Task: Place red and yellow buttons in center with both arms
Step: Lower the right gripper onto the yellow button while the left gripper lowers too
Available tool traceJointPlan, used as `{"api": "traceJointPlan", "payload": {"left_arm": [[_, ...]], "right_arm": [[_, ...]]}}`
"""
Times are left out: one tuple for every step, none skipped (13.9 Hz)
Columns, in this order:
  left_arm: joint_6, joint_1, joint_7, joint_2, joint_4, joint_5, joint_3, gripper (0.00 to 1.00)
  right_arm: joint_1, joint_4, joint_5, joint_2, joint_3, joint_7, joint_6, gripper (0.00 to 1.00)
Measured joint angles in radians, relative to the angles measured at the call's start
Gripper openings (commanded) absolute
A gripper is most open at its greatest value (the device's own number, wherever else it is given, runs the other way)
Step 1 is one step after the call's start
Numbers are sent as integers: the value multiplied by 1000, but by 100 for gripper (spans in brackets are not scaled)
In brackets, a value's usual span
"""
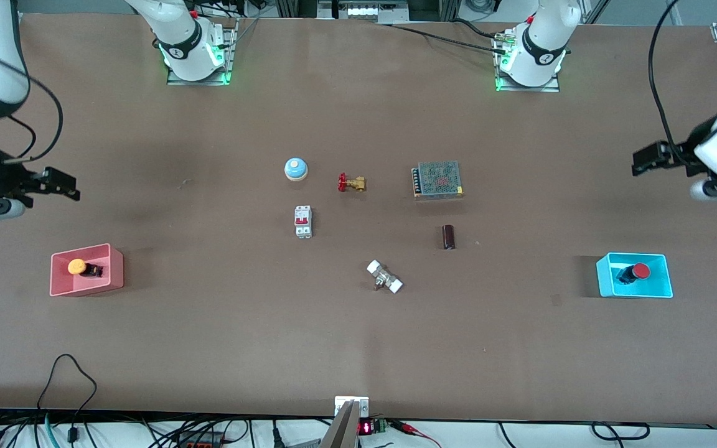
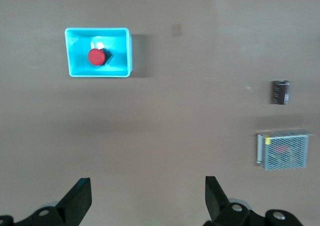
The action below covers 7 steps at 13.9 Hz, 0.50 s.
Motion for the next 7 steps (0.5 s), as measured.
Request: {"api": "traceJointPlan", "payload": {"left_arm": [[27,28,1,40,2,4,2,100],[74,54,4,81,4,12,3,100],[126,73,6,121,5,30,4,100],[178,87,6,161,6,49,4,100],[230,97,6,199,8,64,4,100],[289,109,6,237,9,73,4,100],[342,122,6,272,10,74,5,100]], "right_arm": [[-13,-6,-5,27,-1,-48,45,100],[-20,-7,-7,52,-1,-70,82,100],[-25,-7,-7,77,-1,-81,114,100],[-31,-8,-7,100,-1,-84,145,100],[-39,-8,-7,124,-2,-87,178,100],[-48,-7,-7,146,-2,-89,215,100],[-54,-7,-7,167,-2,-92,253,100]]}}
